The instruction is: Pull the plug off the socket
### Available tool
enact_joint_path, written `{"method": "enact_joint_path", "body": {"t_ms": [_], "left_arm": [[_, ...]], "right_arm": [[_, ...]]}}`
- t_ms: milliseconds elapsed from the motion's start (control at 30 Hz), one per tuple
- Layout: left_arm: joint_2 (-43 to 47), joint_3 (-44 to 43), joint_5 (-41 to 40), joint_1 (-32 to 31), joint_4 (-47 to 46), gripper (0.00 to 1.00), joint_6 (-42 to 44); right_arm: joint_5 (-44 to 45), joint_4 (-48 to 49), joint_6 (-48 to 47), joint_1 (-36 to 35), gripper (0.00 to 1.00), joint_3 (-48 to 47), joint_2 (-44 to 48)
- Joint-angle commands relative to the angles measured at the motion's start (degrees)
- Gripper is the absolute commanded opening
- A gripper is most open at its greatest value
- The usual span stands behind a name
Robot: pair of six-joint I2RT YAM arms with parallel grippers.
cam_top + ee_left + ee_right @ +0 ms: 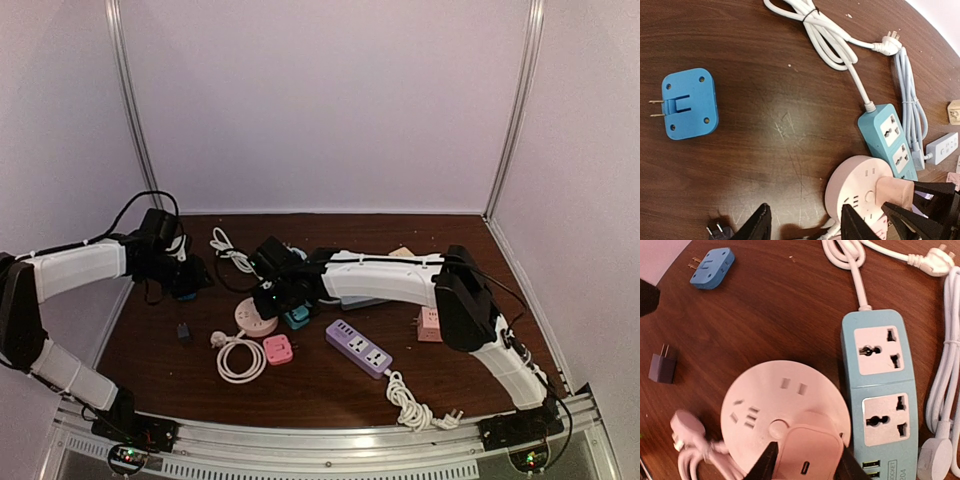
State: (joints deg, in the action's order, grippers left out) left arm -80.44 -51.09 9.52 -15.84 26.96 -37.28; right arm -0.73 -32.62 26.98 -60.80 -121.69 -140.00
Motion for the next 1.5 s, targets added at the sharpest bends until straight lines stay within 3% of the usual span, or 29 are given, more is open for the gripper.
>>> {"method": "enact_joint_path", "body": {"t_ms": [0,267,600,767,967,1267,1467], "left_arm": [[0.7,2.8,4.3,-1.1,-7.8,0.49,-3.1],[-1.3,11.2,11.8,-2.2,-19.9,0.48,-10.4],[0.4,16.8,16.7,-4.1,-26.1,0.41,-12.4],[4.2,21.5,17.6,-4.2,-26.6,0.34,-12.9],[8.4,25.9,18.1,-4.7,-35.0,0.26,-18.9],[1.7,25.3,19.7,-6.0,-45.8,0.06,-23.7],[-3.6,25.7,18.9,-8.2,-53.7,0.00,-28.3]], "right_arm": [[3.8,-1.3,-2.5,-0.4,0.27,-1.3,0.0],[1.8,2.3,-8.4,-0.4,0.20,3.1,2.8],[-1.6,1.6,-10.4,-1.1,0.19,3.4,3.2],[-2.0,1.6,-10.1,-1.2,0.19,5.2,4.0],[-1.9,-0.7,-10.1,-1.3,0.19,4.3,4.1],[-1.1,-3.4,-11.1,-1.4,0.18,-0.4,2.8],[-0.8,-1.5,-9.9,-1.6,0.18,-0.3,2.4]]}}
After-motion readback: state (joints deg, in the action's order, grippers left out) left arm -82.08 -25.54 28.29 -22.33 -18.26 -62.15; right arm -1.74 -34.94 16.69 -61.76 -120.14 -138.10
